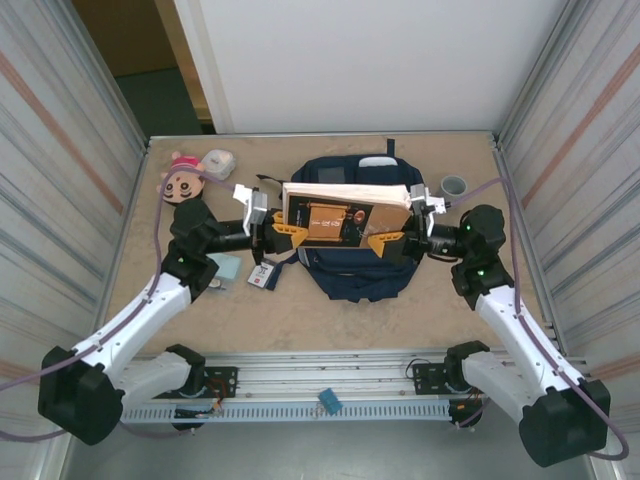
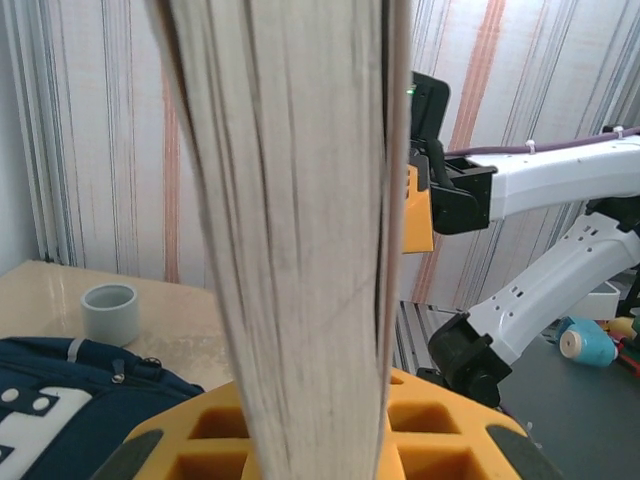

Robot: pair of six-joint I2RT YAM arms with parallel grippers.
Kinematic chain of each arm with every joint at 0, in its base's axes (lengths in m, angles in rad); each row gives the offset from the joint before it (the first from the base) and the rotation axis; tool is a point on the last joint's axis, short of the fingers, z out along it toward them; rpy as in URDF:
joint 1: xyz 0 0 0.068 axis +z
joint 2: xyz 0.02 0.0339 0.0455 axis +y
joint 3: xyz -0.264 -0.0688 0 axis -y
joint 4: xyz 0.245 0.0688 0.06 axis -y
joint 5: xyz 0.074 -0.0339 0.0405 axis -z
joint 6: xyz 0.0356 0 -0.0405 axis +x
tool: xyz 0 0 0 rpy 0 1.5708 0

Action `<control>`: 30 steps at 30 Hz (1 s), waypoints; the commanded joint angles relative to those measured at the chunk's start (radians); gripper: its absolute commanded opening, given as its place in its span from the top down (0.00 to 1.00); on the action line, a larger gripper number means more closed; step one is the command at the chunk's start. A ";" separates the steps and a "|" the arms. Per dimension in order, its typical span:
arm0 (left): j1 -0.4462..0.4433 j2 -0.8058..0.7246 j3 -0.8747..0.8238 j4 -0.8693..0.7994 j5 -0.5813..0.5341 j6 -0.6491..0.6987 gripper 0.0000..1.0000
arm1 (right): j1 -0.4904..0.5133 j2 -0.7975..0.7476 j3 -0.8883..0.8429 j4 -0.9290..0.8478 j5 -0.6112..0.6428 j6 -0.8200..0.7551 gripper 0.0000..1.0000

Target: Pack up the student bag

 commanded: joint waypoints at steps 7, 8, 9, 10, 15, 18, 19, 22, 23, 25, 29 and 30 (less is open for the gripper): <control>-0.005 0.003 0.073 -0.115 -0.057 0.067 0.86 | 0.005 -0.083 -0.006 0.130 0.033 0.050 1.00; -0.005 0.000 0.078 -0.150 -0.073 0.092 0.79 | -0.005 -0.087 -0.008 0.122 0.038 0.053 1.00; -0.004 -0.003 0.084 -0.197 -0.094 0.124 0.69 | -0.022 -0.092 -0.013 0.110 0.056 0.058 1.00; -0.005 -0.007 0.090 -0.247 -0.135 0.150 0.58 | -0.046 -0.098 -0.024 0.106 0.081 0.074 1.00; -0.040 0.004 0.118 -0.480 -0.349 0.340 0.31 | -0.165 -0.126 -0.011 -0.176 0.336 0.113 1.00; -0.123 0.046 0.126 -0.568 -0.511 0.528 0.25 | -0.167 -0.098 0.096 -0.474 0.447 0.059 1.00; -0.151 0.075 0.134 -0.589 -0.555 0.590 0.23 | -0.167 -0.079 0.128 -0.557 0.465 0.037 1.00; -0.203 0.195 0.190 -0.662 -0.612 0.707 0.19 | -0.169 -0.023 0.200 -0.757 0.632 0.051 1.00; -0.211 0.237 0.207 -0.679 -0.615 0.732 0.17 | -0.169 -0.010 0.212 -0.809 0.705 0.085 1.00; -0.226 0.320 0.244 -0.699 -0.621 0.781 0.16 | -0.172 -0.002 0.213 -0.839 0.790 0.125 1.00; -0.242 0.471 0.299 -0.710 -0.631 0.896 0.15 | -0.170 -0.034 0.159 -0.777 0.822 0.153 1.00; -0.243 0.505 0.313 -0.716 -0.640 0.926 0.14 | -0.172 -0.040 0.153 -0.777 0.829 0.153 1.00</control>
